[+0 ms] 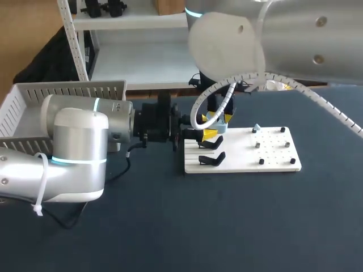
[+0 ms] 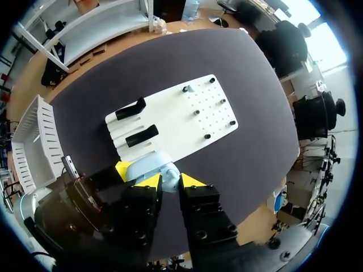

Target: Pick up each earbud case from the left stands, insert the matching earbuds, close the lid, and place the case in the box.

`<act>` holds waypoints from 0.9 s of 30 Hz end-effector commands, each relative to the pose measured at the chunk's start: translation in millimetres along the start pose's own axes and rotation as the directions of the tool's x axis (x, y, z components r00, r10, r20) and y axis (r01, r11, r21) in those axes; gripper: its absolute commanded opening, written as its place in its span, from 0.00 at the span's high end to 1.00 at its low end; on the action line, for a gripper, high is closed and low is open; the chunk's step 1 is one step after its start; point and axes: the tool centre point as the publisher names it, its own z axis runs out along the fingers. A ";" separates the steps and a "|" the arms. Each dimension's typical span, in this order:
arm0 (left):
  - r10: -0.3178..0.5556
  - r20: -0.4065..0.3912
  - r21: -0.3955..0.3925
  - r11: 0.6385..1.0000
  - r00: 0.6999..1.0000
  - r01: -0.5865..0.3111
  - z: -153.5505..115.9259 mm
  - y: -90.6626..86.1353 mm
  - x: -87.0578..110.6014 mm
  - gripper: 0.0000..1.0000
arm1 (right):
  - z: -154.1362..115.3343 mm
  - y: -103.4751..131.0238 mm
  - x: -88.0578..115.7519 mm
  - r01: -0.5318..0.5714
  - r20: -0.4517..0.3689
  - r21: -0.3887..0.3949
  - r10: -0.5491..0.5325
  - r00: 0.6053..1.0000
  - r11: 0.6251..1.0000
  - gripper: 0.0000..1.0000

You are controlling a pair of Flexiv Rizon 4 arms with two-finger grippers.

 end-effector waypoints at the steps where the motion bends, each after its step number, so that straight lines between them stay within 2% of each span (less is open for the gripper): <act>1: 0.002 0.002 -0.008 1.000 1.000 -0.002 0.7 -1.5 0.3 1.00 | -2.8 2.8 -0.6 0.000 -0.006 0.001 0.000 1.000 1.000 0.76; 3: 0.002 0.002 -0.008 1.000 1.000 -0.002 0.7 -1.5 0.3 1.00 | -7.1 1.1 1.1 0.000 -0.001 -0.010 0.000 1.000 1.000 0.68; 8: 0.002 0.002 -0.008 1.000 1.000 -0.002 0.7 -1.5 0.3 1.00 | -24.6 -10.4 10.3 0.003 0.037 -0.057 -0.001 0.999 0.998 0.67; 11: 0.002 0.002 -0.008 1.000 1.000 -0.002 0.7 -1.5 0.3 1.00 | -37.1 -27.1 14.1 0.004 0.069 -0.122 0.005 0.998 0.993 0.67; 14: 0.002 0.002 -0.008 1.000 1.000 -0.002 0.7 -1.5 0.3 1.00 | -42.6 -47.5 11.7 0.055 0.096 -0.214 -0.035 0.995 0.975 0.65; 15: 0.002 0.002 -0.008 1.000 1.000 -0.002 0.7 -1.5 0.3 1.00 | -42.2 -53.5 9.3 0.084 0.117 -0.242 -0.057 0.991 0.967 0.63; 17: 0.002 0.002 -0.008 1.000 1.000 -0.002 0.7 -1.5 0.3 1.00 | -38.0 -65.0 3.8 0.143 0.157 -0.236 -0.107 0.982 0.961 0.57; 19: 0.002 0.002 -0.008 1.000 1.000 -0.002 0.7 -1.5 0.3 1.00 | -35.4 -75.5 -5.9 0.174 0.153 -0.318 -0.131 0.979 0.932 0.56; 21: 0.002 0.002 -0.008 1.000 1.000 -0.002 0.7 -1.5 0.3 1.00 | -31.8 -82.3 -14.0 0.210 0.198 -0.323 -0.151 0.968 0.923 0.55; 24: 0.002 0.002 -0.008 1.000 1.000 -0.002 0.7 -1.5 0.3 1.00 | -29.4 -89.2 -26.0 0.221 0.215 -0.370 -0.148 0.965 0.902 0.55; 27: 0.002 0.002 -0.008 1.000 1.000 -0.002 0.7 -1.5 0.3 1.00 | -25.6 -94.4 -41.0 0.212 0.214 -0.388 -0.136 0.967 0.897 0.55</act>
